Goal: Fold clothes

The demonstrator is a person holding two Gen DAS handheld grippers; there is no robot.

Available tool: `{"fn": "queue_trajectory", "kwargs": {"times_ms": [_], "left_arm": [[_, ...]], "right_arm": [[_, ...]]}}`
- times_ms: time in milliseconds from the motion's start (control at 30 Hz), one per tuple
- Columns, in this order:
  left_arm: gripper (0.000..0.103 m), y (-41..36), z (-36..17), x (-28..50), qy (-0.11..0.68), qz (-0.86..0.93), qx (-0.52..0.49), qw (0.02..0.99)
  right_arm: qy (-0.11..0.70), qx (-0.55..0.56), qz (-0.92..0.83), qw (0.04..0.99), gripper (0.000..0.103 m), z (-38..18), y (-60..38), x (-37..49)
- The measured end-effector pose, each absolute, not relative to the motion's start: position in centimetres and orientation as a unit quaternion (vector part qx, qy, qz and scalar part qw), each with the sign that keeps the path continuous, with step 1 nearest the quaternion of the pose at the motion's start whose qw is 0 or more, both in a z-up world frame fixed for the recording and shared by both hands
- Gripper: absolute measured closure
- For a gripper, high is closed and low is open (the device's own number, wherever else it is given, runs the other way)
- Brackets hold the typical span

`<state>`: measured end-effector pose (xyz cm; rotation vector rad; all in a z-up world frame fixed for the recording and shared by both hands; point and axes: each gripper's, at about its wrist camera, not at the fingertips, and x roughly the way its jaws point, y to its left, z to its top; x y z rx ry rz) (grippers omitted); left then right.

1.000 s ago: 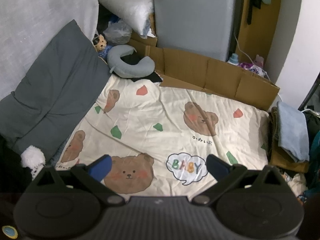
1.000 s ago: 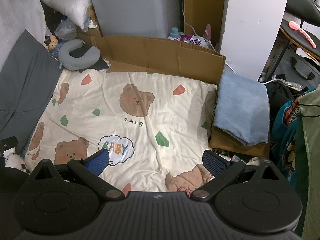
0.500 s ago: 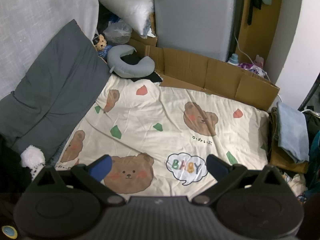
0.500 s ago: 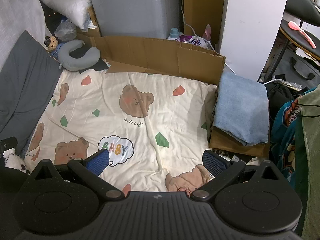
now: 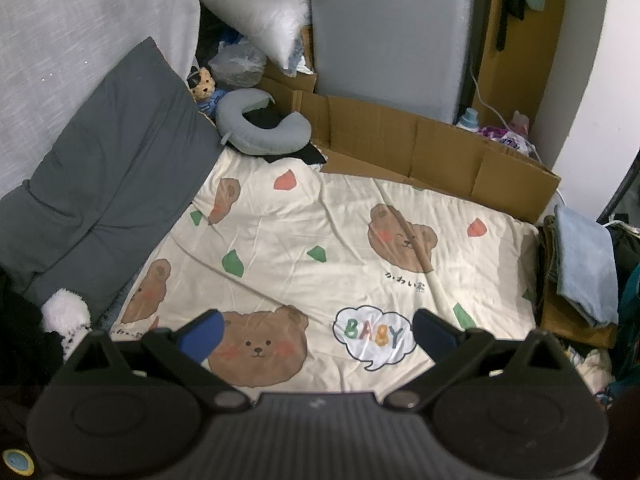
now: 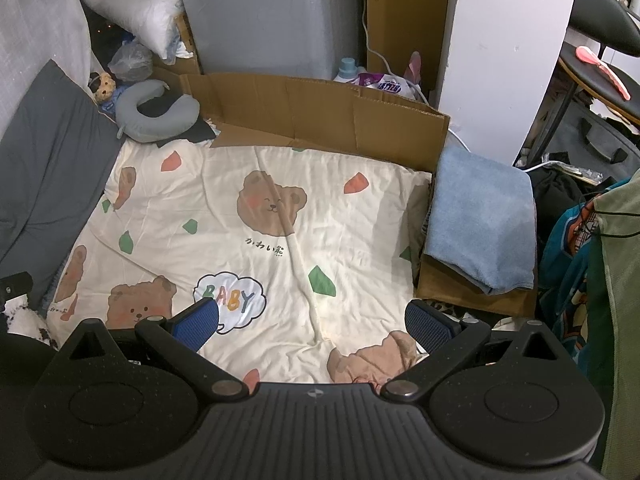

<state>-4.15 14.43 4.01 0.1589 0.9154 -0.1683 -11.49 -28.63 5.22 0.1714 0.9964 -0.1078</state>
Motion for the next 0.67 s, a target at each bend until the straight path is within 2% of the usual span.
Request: {"fn": "queue_trajectory", "kwargs": {"times_ms": [667], "left_arm": [[0.001,14.16,4.01,-4.56,0.438,-0.073,0.083,0.892]], "right_arm": [[0.467,0.080,-0.057,0.879,0.001,5.41,-28.71,-11.86]]}}
